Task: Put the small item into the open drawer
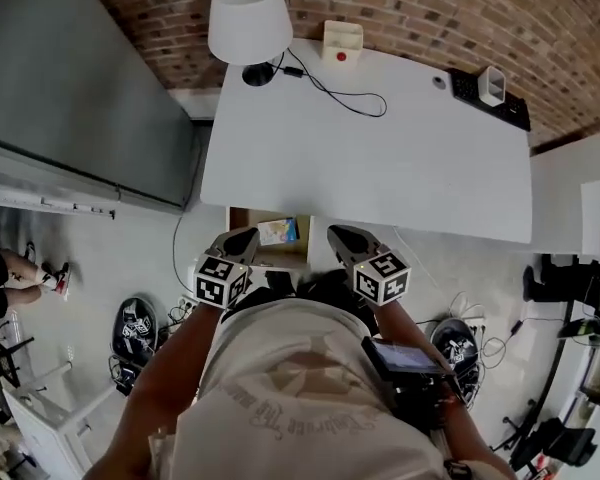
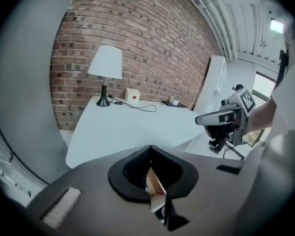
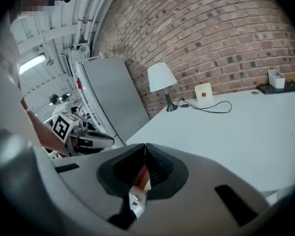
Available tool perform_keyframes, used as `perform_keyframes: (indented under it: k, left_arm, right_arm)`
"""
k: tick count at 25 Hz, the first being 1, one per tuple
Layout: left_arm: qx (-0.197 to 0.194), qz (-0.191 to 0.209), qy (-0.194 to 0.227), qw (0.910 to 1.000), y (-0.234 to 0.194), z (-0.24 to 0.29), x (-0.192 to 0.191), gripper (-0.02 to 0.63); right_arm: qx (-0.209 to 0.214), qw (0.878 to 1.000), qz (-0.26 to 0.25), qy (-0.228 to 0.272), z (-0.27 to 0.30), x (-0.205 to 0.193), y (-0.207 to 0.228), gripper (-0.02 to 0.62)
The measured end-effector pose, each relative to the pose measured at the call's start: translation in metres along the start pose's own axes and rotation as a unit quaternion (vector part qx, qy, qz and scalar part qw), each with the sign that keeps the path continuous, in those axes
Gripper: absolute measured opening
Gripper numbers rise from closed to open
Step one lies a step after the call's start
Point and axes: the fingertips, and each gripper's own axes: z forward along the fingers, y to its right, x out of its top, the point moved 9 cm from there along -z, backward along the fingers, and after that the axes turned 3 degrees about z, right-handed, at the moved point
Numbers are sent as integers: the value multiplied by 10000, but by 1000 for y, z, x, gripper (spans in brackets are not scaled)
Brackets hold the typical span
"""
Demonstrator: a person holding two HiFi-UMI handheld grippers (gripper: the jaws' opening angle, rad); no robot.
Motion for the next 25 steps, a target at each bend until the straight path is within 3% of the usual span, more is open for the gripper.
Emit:
perform_keyframes:
  k: [9, 25]
  left_arm:
    - [34, -80, 642, 9979, -20, -40, 15, 6]
    - [-63, -27, 686, 9976, -8, -41, 20, 6]
  right_arm:
    - [208, 9981, -315, 495, -9, 26, -24, 6]
    - [55, 9975, -455, 542, -23, 38, -27, 6]
